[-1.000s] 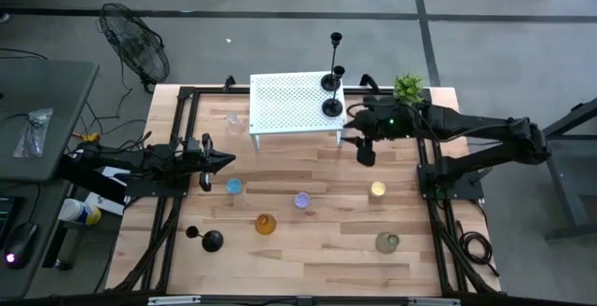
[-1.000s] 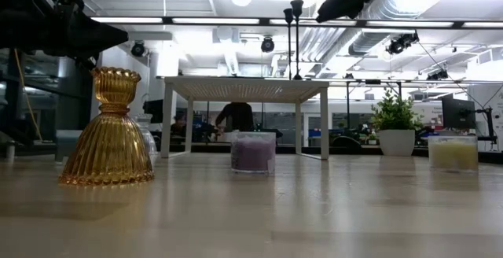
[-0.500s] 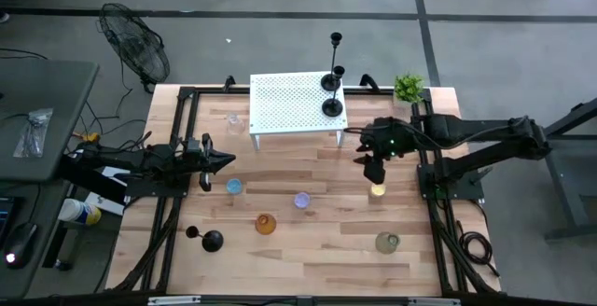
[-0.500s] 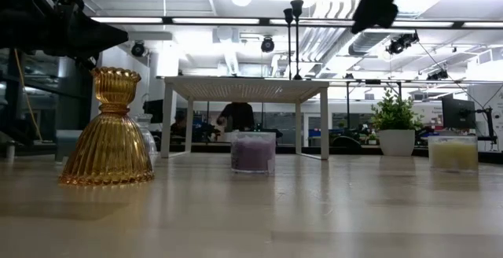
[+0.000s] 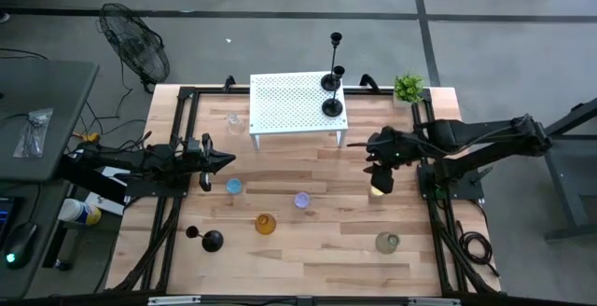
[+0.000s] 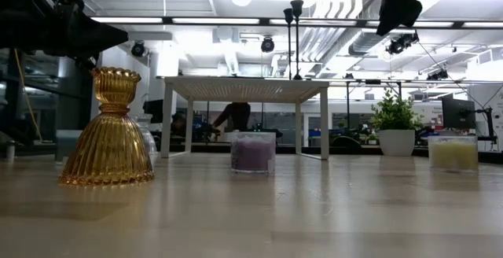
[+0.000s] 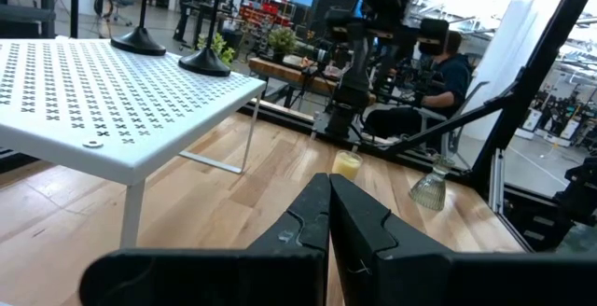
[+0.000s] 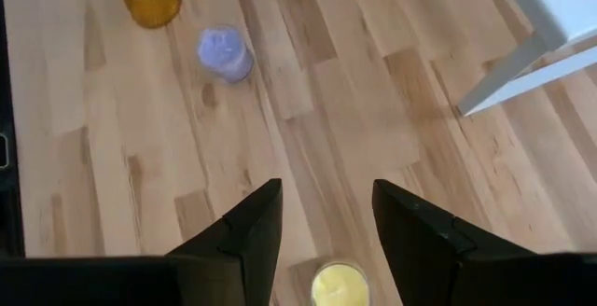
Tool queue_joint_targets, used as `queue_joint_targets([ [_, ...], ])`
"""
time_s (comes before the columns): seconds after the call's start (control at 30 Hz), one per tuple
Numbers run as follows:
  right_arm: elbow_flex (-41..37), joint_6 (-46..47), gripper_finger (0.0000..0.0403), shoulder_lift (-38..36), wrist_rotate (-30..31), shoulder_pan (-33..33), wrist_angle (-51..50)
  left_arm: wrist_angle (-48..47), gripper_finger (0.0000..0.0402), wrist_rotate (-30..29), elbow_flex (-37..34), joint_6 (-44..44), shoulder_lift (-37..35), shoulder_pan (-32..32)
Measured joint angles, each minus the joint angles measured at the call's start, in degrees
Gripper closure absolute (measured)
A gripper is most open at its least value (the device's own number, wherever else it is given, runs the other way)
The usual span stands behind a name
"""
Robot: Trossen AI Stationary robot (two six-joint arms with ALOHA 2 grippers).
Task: Pick & Place candle stick holders
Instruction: Put the black candle holder on the shelf
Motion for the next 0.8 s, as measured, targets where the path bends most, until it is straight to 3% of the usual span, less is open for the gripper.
queue_joint_targets([
  [0.27,0.0,8.4,0.0242,0.0,-0.1,1.9,-5.0,0.0,0.0401,0.0,0.0,0.0,0.0,0.0],
  [0.8,0.0,7.2,0.0242,0.0,1.4,2.0,-3.3,0.0,0.0401,0.0,0.0,0.0,0.0,0.0],
])
